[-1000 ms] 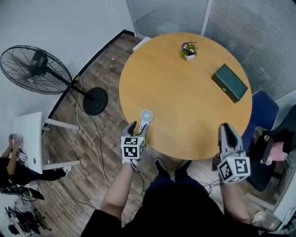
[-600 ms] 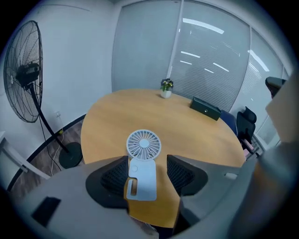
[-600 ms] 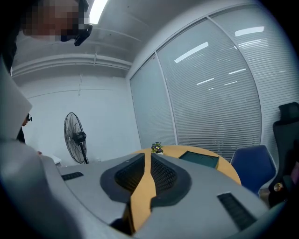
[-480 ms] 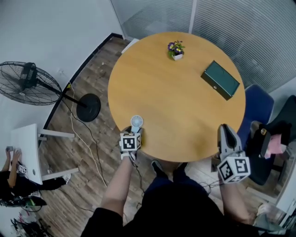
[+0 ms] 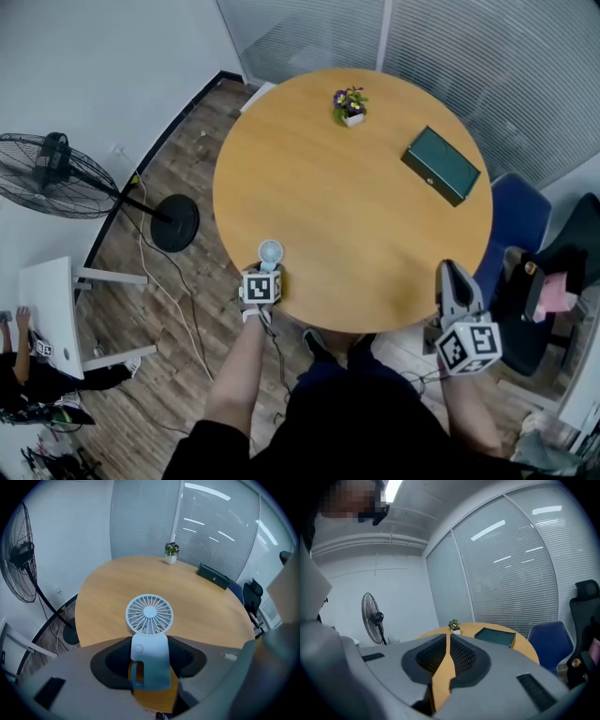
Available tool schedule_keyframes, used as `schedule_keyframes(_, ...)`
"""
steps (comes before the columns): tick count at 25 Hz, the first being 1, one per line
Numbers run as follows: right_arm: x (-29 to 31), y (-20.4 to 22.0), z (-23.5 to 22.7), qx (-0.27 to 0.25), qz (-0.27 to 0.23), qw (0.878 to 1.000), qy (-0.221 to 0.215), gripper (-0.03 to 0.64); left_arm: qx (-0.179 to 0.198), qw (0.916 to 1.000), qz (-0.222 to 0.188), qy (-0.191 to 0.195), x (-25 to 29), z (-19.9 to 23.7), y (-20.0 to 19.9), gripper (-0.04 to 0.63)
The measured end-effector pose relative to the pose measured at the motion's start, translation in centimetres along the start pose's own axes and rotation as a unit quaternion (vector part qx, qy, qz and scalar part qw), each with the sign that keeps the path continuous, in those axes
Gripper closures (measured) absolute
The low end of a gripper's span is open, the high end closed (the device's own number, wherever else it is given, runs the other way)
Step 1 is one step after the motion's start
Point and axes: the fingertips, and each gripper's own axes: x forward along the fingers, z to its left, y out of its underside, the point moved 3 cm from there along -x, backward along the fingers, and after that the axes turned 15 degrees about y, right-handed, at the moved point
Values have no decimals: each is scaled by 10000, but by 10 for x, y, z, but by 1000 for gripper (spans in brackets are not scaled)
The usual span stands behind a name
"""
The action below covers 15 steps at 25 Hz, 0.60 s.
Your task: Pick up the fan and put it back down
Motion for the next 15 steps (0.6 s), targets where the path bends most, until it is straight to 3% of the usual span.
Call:
schedule_keyframes(4,1,1,7,-12,49,10000,-84,589,-405,9989,57,242,-6,-5,15,382)
schedule_keyframes(15,11,-11,27,39,-42,9992,-398,595,-252,9963,-628,537,-51,-40,-16,382)
